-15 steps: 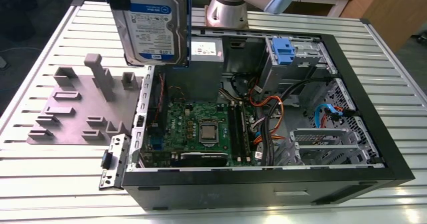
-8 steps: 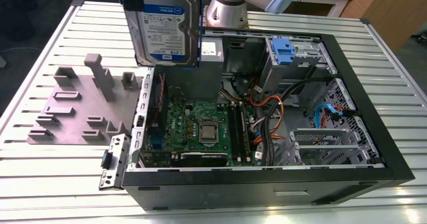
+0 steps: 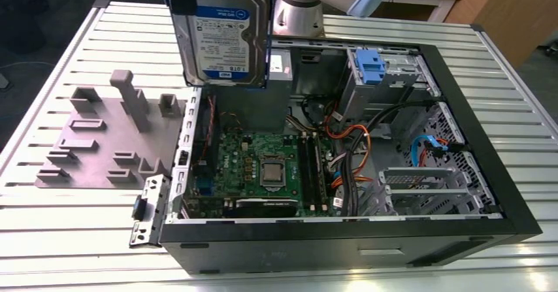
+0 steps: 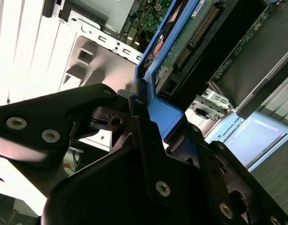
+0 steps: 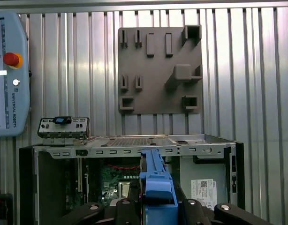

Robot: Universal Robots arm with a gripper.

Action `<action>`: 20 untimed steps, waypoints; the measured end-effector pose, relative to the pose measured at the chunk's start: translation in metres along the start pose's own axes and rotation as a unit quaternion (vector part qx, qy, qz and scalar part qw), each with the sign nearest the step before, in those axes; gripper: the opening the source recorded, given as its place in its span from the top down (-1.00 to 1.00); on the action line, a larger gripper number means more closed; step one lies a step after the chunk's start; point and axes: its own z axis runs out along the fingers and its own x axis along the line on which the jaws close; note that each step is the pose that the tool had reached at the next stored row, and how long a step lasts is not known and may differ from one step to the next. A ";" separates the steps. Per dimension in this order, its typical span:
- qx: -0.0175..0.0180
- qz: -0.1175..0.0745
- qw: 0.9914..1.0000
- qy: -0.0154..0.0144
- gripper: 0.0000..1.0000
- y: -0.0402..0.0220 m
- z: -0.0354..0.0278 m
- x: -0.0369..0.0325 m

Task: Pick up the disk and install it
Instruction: 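Pick up the disk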

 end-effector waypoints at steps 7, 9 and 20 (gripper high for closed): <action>0.000 0.000 1.000 0.000 0.27 -0.0001 0.0000 0.0000; 0.000 0.000 1.000 0.000 0.27 -0.0007 0.0000 -0.0001; 0.000 0.000 1.000 0.000 0.27 -0.0383 -0.0002 -0.0018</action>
